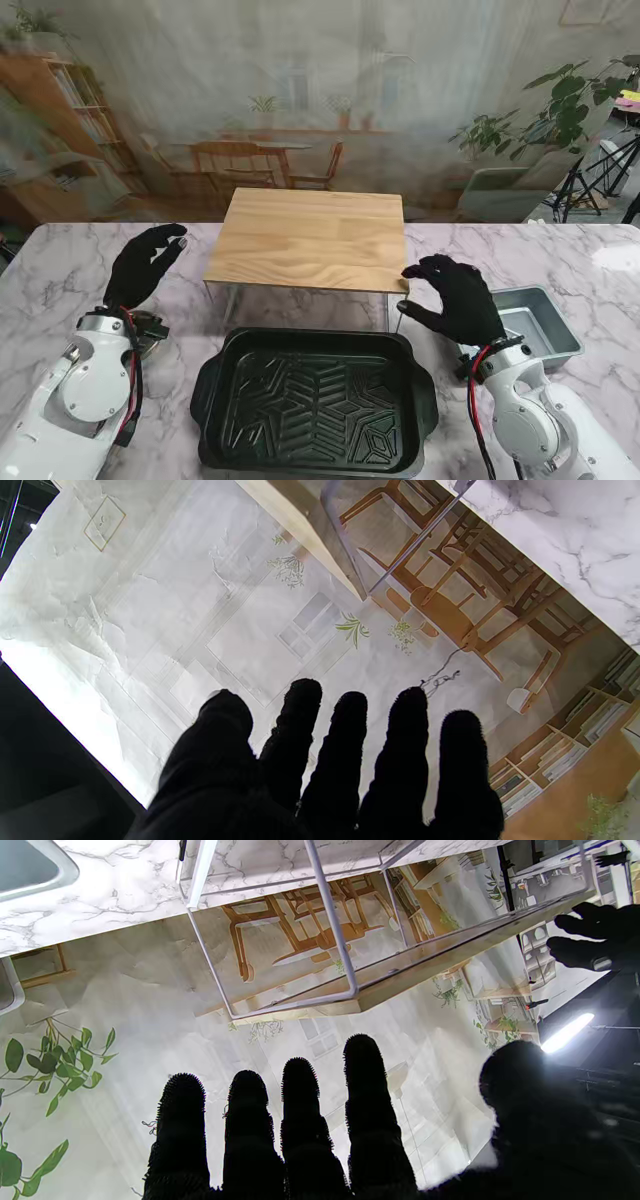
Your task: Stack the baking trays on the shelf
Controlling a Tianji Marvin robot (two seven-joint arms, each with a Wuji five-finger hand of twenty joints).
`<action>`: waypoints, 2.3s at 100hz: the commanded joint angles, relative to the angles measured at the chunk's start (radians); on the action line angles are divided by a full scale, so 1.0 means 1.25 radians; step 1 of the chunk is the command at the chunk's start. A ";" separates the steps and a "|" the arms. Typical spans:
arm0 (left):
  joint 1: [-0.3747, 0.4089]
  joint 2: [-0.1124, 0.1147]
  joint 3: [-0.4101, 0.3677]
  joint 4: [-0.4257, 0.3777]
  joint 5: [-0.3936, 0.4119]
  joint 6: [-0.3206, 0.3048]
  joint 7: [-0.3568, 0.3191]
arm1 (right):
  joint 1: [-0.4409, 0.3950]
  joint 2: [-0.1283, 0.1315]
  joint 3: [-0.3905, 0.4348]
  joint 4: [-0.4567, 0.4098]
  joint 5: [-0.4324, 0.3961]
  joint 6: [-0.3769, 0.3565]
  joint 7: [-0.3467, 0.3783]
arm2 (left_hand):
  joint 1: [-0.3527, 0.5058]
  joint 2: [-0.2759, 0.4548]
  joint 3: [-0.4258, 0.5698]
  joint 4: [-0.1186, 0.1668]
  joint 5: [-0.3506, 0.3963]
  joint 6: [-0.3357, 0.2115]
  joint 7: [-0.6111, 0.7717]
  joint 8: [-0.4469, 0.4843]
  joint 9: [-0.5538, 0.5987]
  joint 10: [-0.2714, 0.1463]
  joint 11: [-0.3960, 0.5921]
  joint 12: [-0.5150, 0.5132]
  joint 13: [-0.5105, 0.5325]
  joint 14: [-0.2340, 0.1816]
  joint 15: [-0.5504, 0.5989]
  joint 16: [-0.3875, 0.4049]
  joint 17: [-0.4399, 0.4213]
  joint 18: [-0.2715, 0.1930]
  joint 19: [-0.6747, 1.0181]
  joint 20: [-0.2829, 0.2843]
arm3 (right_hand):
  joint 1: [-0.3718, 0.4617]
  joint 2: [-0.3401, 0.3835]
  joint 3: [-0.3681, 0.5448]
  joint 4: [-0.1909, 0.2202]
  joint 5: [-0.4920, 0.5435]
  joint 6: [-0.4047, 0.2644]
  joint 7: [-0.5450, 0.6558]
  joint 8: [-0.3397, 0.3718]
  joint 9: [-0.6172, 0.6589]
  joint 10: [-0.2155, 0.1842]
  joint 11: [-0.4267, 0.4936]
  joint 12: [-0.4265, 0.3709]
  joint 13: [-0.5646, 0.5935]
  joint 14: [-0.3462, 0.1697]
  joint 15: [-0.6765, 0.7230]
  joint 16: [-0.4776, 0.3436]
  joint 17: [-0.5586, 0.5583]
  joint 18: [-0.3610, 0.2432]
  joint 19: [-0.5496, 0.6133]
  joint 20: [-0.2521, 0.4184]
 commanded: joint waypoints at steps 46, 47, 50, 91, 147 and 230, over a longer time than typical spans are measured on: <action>0.005 0.000 0.002 -0.011 0.005 -0.002 -0.012 | -0.026 -0.004 0.017 -0.010 -0.010 -0.022 -0.029 | 0.026 0.005 -0.002 0.001 0.024 0.004 0.004 0.004 0.015 -0.004 0.007 0.006 0.007 0.000 0.019 0.006 -0.003 -0.019 0.018 0.014 | 0.004 0.028 -0.011 0.013 0.000 -0.021 0.006 -0.017 0.010 -0.009 -0.011 -0.002 0.011 -0.009 0.009 0.013 -0.002 0.000 0.003 0.010; 0.005 0.000 0.003 -0.011 0.006 -0.002 -0.011 | -0.026 -0.004 0.018 -0.010 -0.010 -0.023 -0.030 | 0.026 0.005 -0.002 0.001 0.024 0.004 0.004 0.004 0.015 -0.004 0.007 0.006 0.007 0.001 0.019 0.006 -0.002 -0.019 0.018 0.014 | 0.004 0.028 -0.010 0.014 0.000 -0.021 0.006 -0.017 0.009 -0.010 -0.011 -0.002 0.011 -0.009 0.009 0.013 -0.002 0.001 0.003 0.010; 0.005 0.001 0.003 -0.012 0.009 -0.002 -0.011 | -0.028 -0.004 0.020 -0.011 -0.010 -0.024 -0.031 | 0.026 0.005 -0.002 0.001 0.024 0.004 0.004 0.004 0.015 -0.004 0.007 0.006 0.007 0.000 0.019 0.006 -0.002 -0.019 0.018 0.014 | 0.004 0.028 -0.010 0.013 0.000 -0.020 0.006 -0.017 0.010 -0.010 -0.011 -0.002 0.011 -0.009 0.009 0.013 -0.002 0.001 0.003 0.010; 0.001 0.001 0.007 -0.004 0.014 0.000 -0.009 | -0.043 0.002 0.072 -0.011 -0.050 -0.062 -0.031 | 0.025 0.006 -0.002 0.001 0.023 0.004 0.004 0.004 0.014 -0.005 0.006 0.006 0.007 -0.001 0.019 0.006 -0.003 -0.019 0.017 0.014 | 0.002 0.021 -0.008 0.014 -0.002 -0.028 0.005 -0.018 0.012 -0.014 -0.014 -0.003 0.012 -0.010 0.007 0.012 -0.006 0.004 0.000 0.008; 0.000 -0.001 0.001 0.003 0.018 -0.009 0.003 | -0.113 0.037 0.317 -0.051 -0.225 -0.160 0.059 | 0.025 0.006 -0.002 0.001 0.024 0.004 0.004 0.005 0.015 -0.005 0.007 0.006 0.006 0.000 0.019 0.006 -0.003 -0.018 0.018 0.014 | -0.060 -0.095 0.078 0.009 -0.046 -0.041 0.009 -0.014 -0.028 -0.021 -0.021 -0.007 0.015 -0.021 -0.008 0.008 0.003 0.005 -0.010 0.007; -0.009 0.000 0.007 0.017 0.026 -0.014 0.005 | -0.080 0.093 0.239 0.110 -0.434 -0.085 0.127 | 0.026 0.005 -0.001 0.001 0.024 0.005 0.004 0.005 0.015 -0.004 0.007 0.006 0.007 0.000 0.019 0.006 -0.002 -0.020 0.019 0.014 | 0.014 -0.387 0.195 0.101 -0.125 -0.216 0.054 0.001 -0.040 -0.103 0.014 0.087 0.107 -0.028 0.053 0.072 0.049 0.126 0.045 -0.085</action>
